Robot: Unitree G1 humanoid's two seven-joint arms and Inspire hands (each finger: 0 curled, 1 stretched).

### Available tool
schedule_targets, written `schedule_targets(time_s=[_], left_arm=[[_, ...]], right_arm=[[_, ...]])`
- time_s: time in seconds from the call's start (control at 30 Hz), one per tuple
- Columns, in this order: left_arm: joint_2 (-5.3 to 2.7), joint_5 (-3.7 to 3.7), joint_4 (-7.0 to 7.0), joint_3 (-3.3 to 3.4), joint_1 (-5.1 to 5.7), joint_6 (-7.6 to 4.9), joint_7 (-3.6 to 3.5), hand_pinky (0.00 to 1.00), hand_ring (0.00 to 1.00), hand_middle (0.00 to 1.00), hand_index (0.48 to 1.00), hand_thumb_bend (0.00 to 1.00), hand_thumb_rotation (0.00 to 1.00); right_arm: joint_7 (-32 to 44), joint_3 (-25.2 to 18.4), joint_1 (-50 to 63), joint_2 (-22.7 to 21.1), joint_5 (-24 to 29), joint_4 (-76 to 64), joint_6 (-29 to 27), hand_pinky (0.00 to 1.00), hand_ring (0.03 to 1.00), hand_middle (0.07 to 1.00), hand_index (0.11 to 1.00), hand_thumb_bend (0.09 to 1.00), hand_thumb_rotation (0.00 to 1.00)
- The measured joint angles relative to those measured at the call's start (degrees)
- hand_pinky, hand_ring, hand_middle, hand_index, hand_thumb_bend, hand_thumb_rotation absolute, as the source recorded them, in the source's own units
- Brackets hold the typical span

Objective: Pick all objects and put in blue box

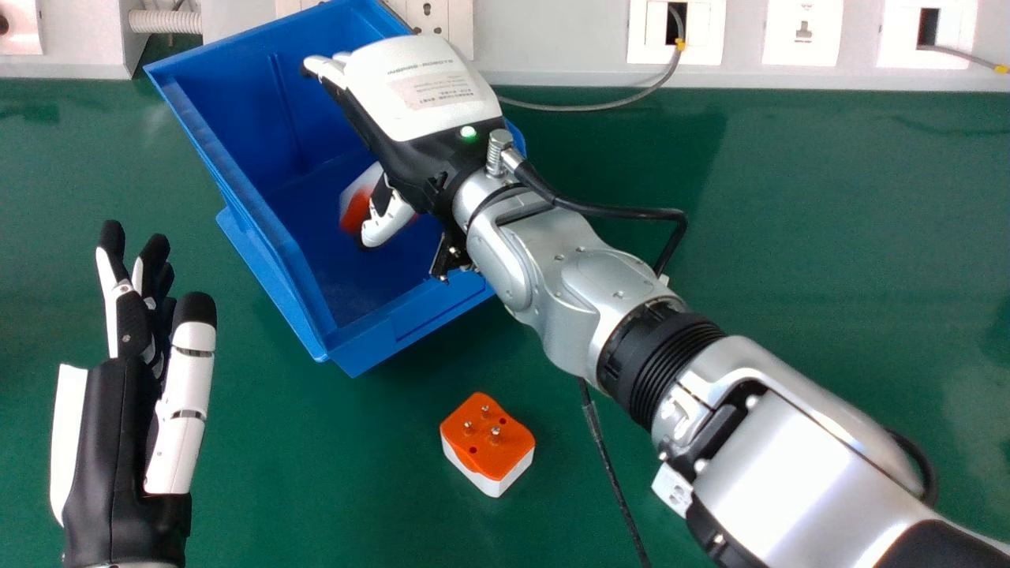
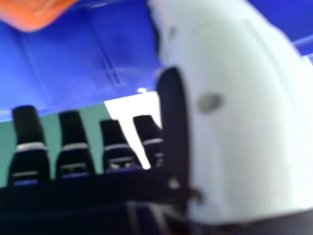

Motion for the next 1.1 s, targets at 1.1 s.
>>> schedule_targets(time_s=[1.1], left_arm=[[0.44,1.22,1.10,-0.08,-3.13,1.06,0.60,1.00,1.00,1.00,0.996,0.31,0.93]], right_arm=[[-3.4,-3.7,48.4,-23.0,-7.2,-71.2,0.8,0.76,0.907,0.961,0.943,0.323,0.36]])
